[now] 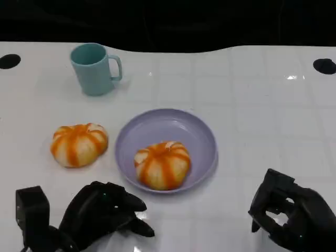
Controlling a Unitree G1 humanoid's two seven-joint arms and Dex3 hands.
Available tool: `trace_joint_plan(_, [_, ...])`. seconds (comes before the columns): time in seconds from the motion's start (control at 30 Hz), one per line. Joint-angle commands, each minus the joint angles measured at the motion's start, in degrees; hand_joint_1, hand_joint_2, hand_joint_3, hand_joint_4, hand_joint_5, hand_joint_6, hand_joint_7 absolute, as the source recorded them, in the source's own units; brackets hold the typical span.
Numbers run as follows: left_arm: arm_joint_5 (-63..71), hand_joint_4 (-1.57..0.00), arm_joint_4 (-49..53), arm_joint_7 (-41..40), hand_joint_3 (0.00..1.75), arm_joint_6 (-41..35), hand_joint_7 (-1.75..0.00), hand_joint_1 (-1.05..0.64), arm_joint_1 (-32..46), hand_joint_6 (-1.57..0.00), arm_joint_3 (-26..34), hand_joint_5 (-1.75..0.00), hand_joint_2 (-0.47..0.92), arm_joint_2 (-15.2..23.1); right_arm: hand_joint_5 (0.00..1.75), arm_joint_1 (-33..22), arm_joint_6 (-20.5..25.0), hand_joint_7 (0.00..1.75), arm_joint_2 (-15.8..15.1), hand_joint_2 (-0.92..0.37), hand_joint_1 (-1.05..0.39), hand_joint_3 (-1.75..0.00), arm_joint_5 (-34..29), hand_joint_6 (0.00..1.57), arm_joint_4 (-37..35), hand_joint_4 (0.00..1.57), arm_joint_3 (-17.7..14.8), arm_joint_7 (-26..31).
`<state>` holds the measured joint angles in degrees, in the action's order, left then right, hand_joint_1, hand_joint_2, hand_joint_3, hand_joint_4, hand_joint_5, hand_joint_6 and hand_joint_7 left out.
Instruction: Grasp the bread from the table and place it into the plate.
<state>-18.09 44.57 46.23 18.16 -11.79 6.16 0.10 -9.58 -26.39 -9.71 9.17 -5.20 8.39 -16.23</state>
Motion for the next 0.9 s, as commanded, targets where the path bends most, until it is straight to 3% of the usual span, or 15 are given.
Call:
trace_joint_plan(0.03, [-0.25, -1.57, -0.97, 0.16, 0.0, -0.72, -0.02, -1.05, 0.93, -1.57, 0.32, -0.2, 0.69, 0.79, 1.75, -0.36, 1.71, 1.75, 0.23, -0.92, -0.52, -0.27, 1.47, 0.56, -0.31, 0.74, -1.34, -2.01])
trace_joint_plan(0.77, [0.66, -1.56, 0.36, 0.47, 0.01, 1.28, -0.01, -1.05, 0.48, -1.55, 0.3, -0.19, 0.73, 1.89, 1.75, 2.92, 2.03, 1.75, 2.64, -0.92, -0.57, -0.26, 3.32, 0.6, -5.29, 0.79, -3.73, -8.97])
trace_joint_plan(0.9, [1.11, -1.57, 0.89, -0.11, 0.01, 2.03, -0.01, -1.05, 0.21, -1.57, 0.16, -0.19, 0.73, 1.84, 1.75, 3.22, 4.76, 1.75, 2.84, -0.92, -0.58, -0.28, 5.05, 0.61, -4.86, 0.79, -4.0, -10.06])
